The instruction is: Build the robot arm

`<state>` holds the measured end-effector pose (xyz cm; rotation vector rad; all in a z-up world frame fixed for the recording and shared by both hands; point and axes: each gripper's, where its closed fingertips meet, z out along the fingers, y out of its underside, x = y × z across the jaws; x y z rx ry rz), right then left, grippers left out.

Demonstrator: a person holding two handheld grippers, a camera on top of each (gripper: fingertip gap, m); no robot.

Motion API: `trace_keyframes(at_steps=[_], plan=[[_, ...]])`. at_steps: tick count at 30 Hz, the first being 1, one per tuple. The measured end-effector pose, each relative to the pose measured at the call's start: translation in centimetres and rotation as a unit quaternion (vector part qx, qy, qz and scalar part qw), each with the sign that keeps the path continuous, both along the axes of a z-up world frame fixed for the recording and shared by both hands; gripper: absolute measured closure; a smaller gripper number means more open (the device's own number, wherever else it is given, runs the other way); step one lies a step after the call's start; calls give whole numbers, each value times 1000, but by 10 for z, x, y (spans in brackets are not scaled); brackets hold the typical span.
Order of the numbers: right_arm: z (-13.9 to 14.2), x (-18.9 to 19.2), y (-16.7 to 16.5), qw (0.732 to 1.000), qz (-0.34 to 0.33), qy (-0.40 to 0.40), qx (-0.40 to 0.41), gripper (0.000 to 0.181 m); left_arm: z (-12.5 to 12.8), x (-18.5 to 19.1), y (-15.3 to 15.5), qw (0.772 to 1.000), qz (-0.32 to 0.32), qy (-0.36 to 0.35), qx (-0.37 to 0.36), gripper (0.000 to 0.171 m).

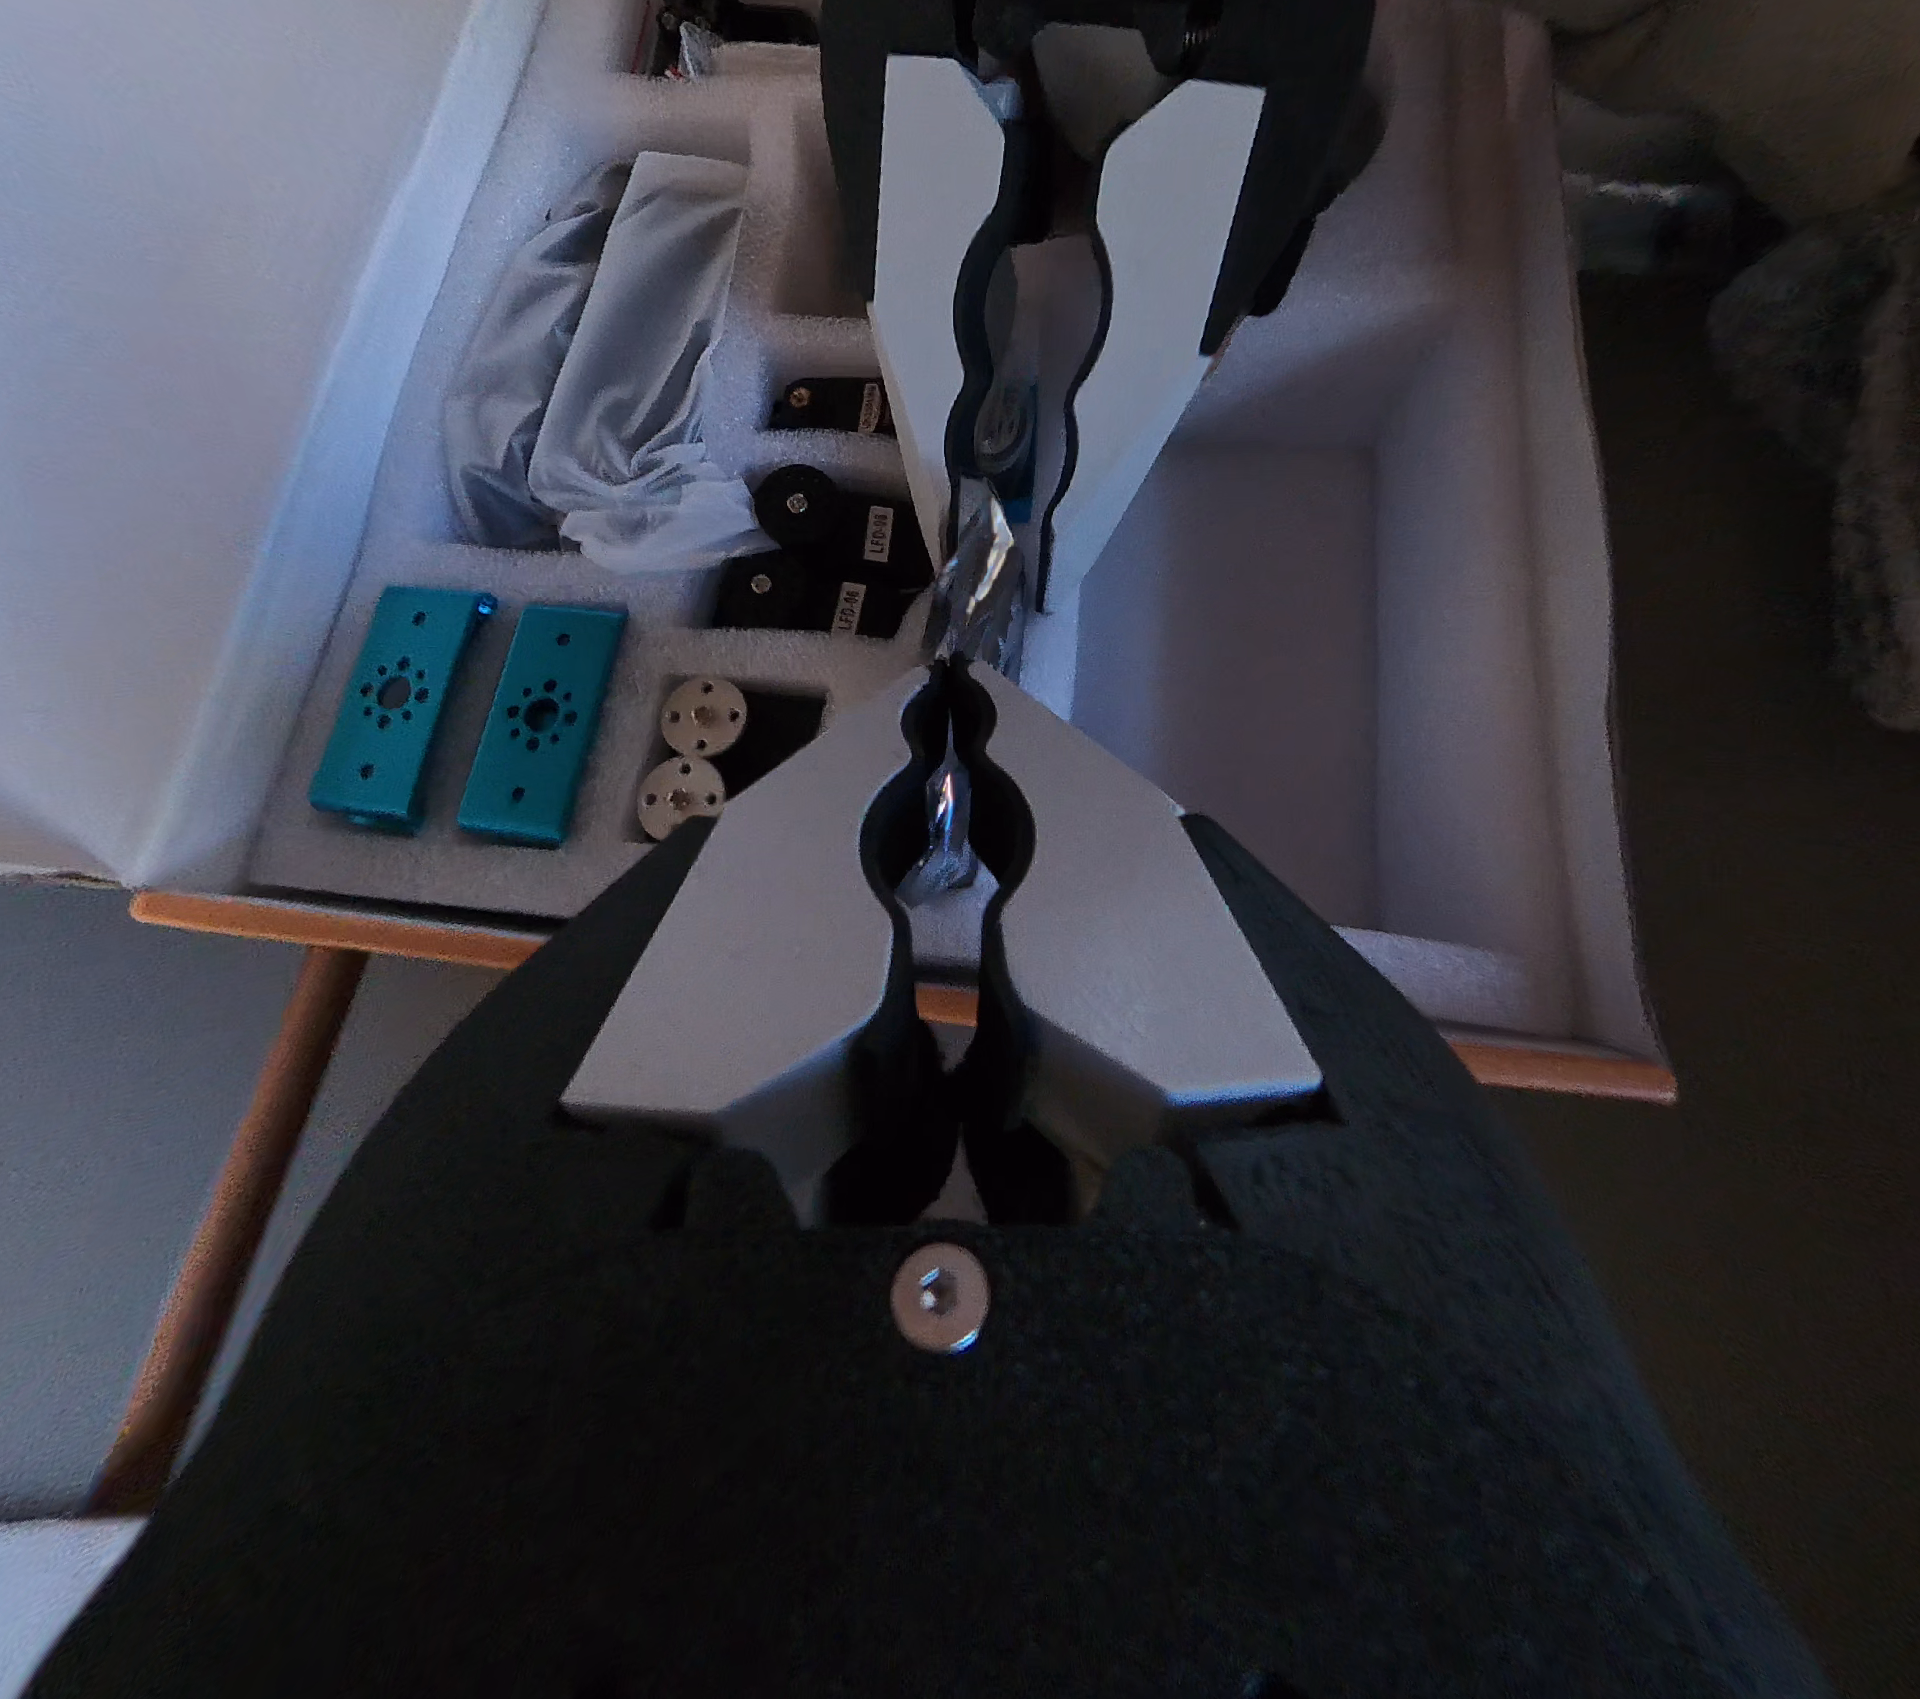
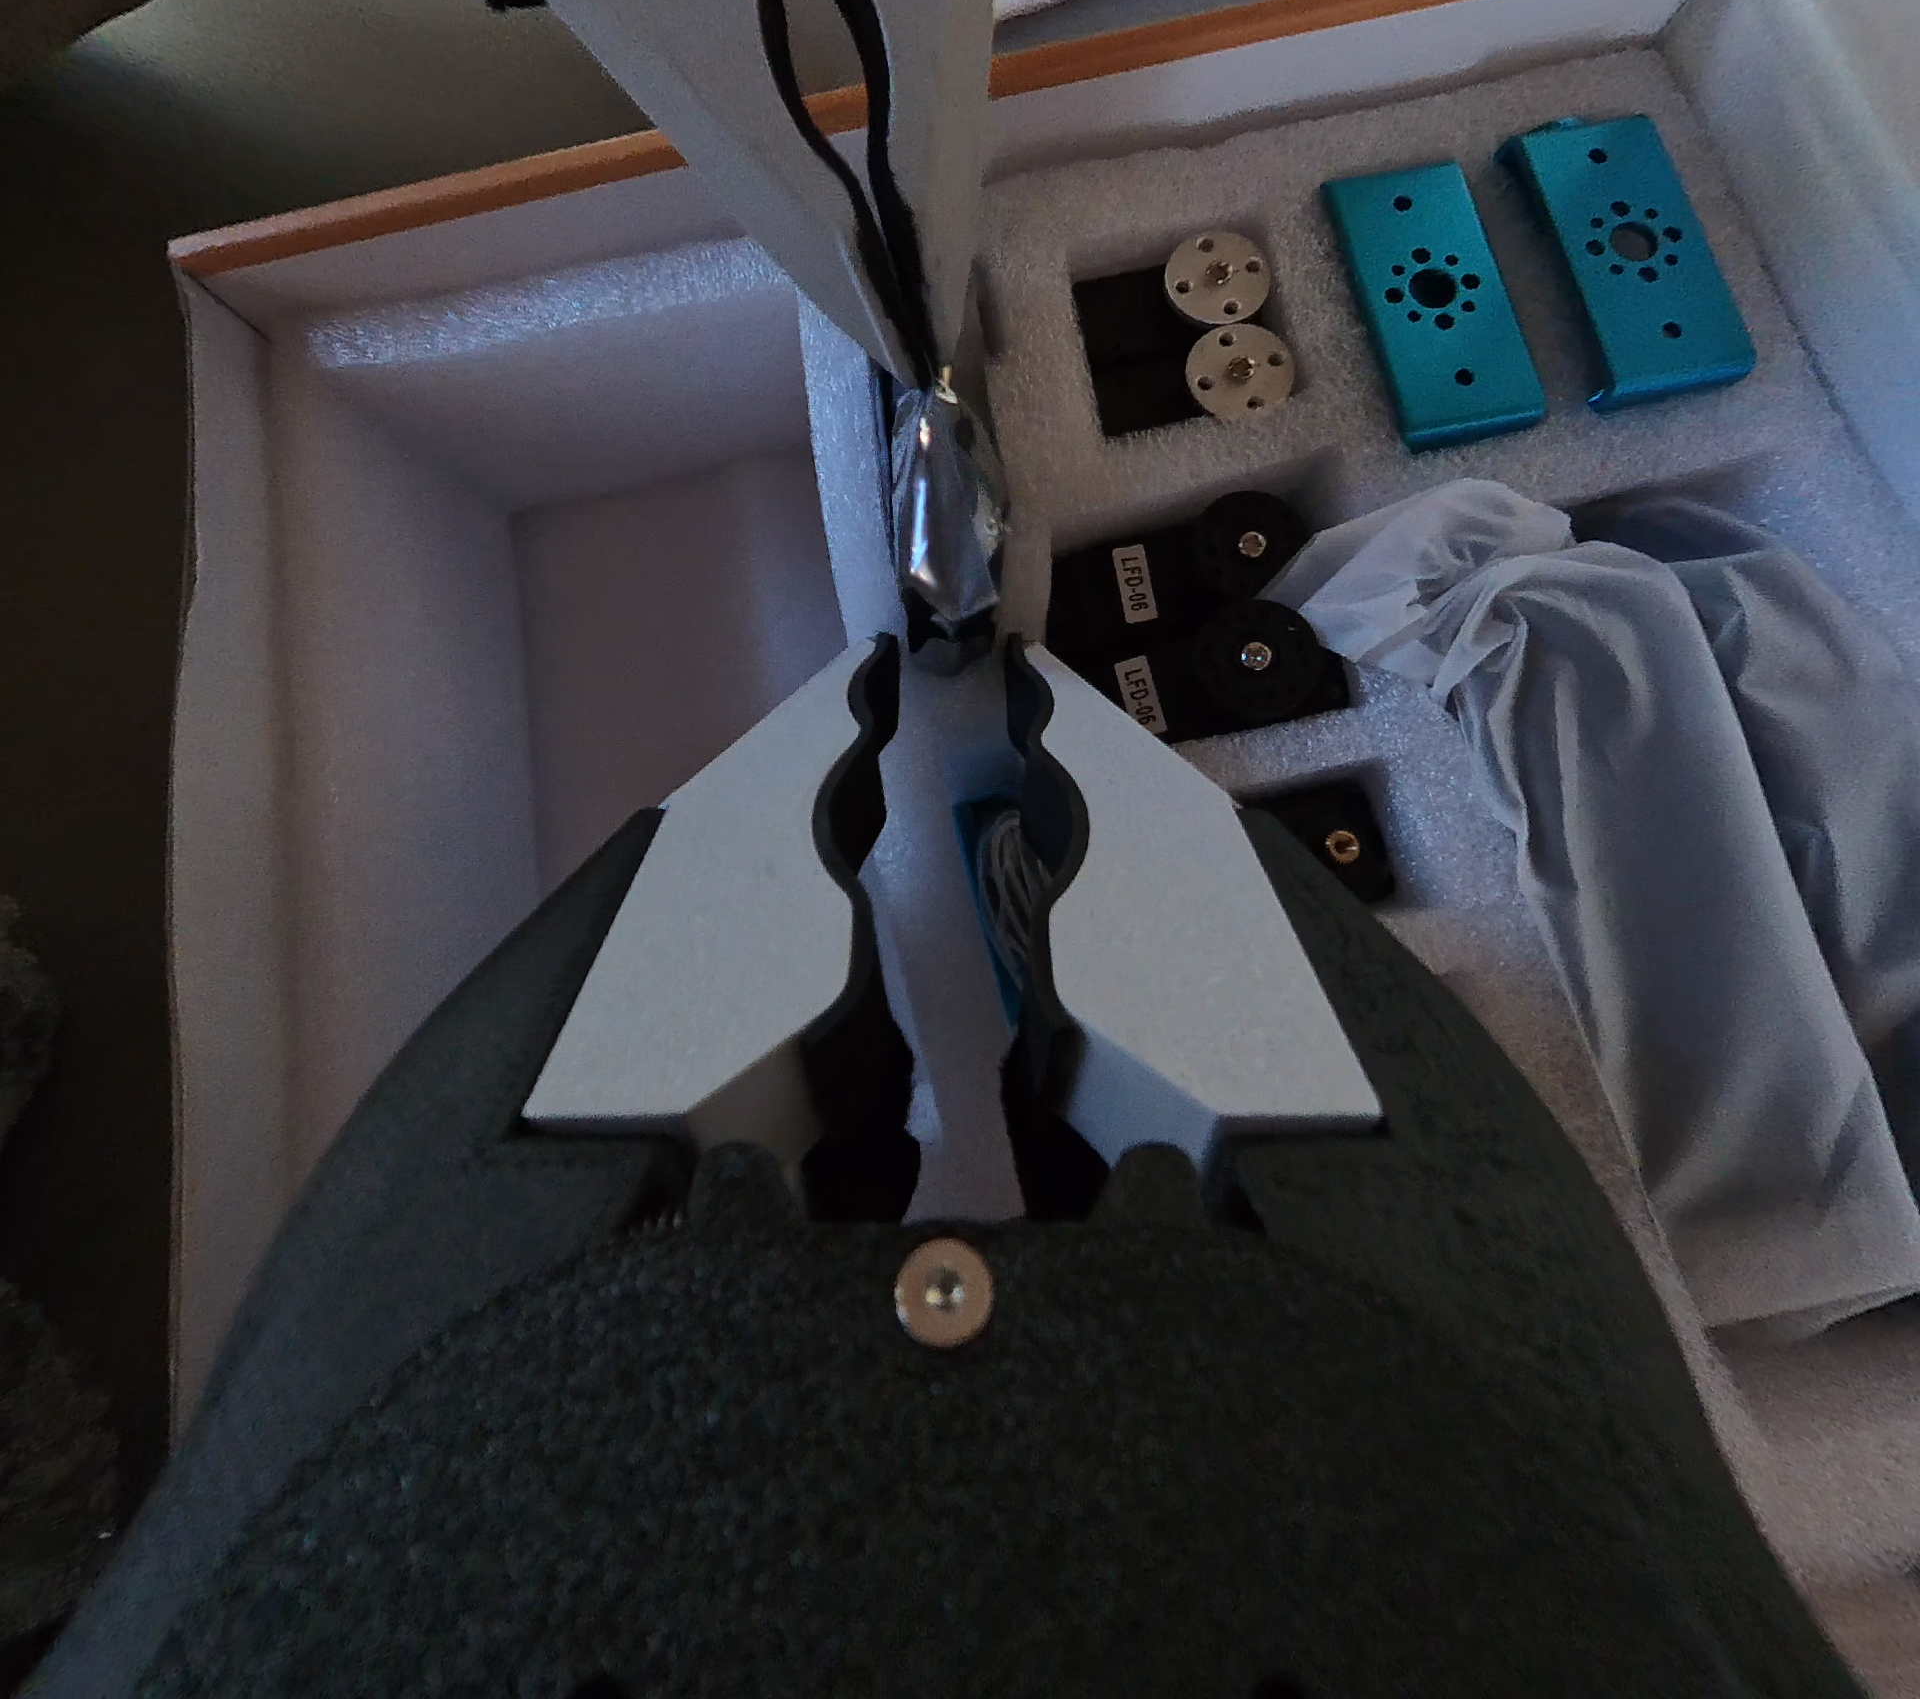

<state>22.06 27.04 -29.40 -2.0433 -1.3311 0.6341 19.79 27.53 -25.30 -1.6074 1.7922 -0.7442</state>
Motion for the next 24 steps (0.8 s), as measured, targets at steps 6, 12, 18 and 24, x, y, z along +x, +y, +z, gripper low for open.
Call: trace_keyframes(at_steps=[6,12,18,24], plan=[[-1,-2,0,1000,3,-2,2,161,3,0,0,997,14,-57,-45,171],[0,0,1,1000,0,5,3,161,5,4,2,999,-1,-31,-21,171],[2,-3,0,1000,3,20,-1,159,10,-9,1,990,11,-111,-81,171],[1,-2,0,1000,0,12,-1,161,14,5,6,996,4,-80,-50,171]])
